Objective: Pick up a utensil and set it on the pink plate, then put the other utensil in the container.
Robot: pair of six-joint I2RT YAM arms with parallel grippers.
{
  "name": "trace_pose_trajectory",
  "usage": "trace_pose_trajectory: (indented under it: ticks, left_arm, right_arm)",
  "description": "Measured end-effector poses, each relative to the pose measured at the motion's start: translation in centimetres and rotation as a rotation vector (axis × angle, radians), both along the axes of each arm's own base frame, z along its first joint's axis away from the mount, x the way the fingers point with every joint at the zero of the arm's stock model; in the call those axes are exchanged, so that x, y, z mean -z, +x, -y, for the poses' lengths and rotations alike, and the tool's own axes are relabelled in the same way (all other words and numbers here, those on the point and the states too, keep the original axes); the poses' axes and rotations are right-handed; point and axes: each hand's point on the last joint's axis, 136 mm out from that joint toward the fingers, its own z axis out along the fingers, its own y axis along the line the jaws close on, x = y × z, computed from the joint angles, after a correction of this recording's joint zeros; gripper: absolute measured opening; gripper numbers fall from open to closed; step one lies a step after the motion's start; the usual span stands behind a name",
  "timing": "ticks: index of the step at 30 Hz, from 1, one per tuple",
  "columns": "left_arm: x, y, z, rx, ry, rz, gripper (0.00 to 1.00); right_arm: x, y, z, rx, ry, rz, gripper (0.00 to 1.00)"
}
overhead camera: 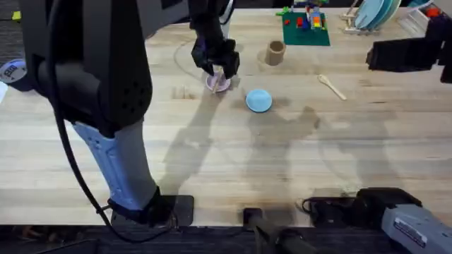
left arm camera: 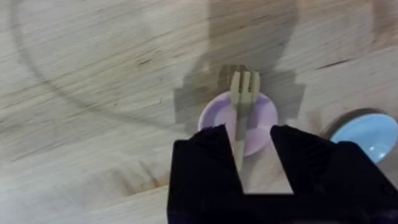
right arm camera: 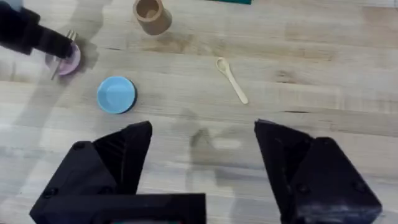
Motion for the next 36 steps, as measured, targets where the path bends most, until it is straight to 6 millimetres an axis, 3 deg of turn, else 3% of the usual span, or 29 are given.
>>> trace_pose_trajectory:
  ticks: [12,15,19,24,36]
  left_arm:
    - [-3.7,0.3,0.1,0.0,-0.006,0.019,0.628]
    - [-5.4,-0.4,-0.2,0.002,-0.009,0.032,0.732]
    - [-8.9,-1.7,-0.7,0.006,-0.023,0.077,0.983]
    - [-12.7,-3.7,-1.8,0.007,-0.014,0.123,0.994]
    - [-19.1,-8.3,-4.8,0.001,0.014,0.266,0.995]
  right_arm:
    - [0.0,0.0,0.0,0.0,0.0,0.0,0.995]
    - [0.0,0.0,0.0,0.0,0.0,0.0,0.995]
    - [0.0,0.0,0.0,0.0,0.0,0.0,0.995]
    - [0.0,0.0,0.0,0.0,0.0,0.0,0.995]
    - [0.0,0.0,0.0,0.0,0.0,0.0,0.993]
